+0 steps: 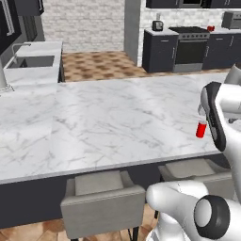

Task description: Four empty soda cans are scattered around the kitchen. Gather all the cans and cluster them next to the stove for recycling.

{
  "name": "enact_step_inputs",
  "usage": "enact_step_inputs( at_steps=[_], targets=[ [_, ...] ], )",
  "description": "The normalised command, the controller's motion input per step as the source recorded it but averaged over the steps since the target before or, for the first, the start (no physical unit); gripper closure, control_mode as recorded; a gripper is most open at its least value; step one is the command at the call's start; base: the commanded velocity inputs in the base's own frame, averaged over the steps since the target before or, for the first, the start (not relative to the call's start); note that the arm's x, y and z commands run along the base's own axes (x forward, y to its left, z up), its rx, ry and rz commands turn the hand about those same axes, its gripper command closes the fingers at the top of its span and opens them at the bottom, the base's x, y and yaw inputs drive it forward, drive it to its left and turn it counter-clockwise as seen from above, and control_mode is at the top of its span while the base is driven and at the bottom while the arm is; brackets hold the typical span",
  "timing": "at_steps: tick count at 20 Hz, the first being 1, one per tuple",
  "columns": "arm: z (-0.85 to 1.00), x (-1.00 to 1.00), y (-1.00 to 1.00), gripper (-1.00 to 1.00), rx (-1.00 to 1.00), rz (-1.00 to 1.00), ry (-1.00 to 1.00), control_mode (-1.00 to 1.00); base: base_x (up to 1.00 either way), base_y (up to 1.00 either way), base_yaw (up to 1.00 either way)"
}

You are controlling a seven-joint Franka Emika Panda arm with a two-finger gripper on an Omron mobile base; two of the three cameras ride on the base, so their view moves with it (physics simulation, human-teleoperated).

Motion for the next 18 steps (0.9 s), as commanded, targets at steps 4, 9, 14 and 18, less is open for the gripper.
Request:
enact_step_inputs(
  at_steps=[4, 9, 14, 18],
  targets=[
    [-0.22, 0.36, -0.22, -1.00, 0.03, -0.01, 0.08, -1.00, 0.00, 0.00, 0.00],
    [-0.20, 0.26, -0.20, -1.00, 0.05, -0.01, 0.04, -1.00, 0.00, 0.00, 0.00],
    [-0.27, 0.07, -0.12, -1.00, 0.05, 0.00, 0.01, -1.00, 0.00, 0.00, 0.00],
    [-0.35, 0.00, -0.07, -1.00, 0.05, 0.00, 0.00, -1.00, 0.00, 0.00, 0.00]
  ],
)
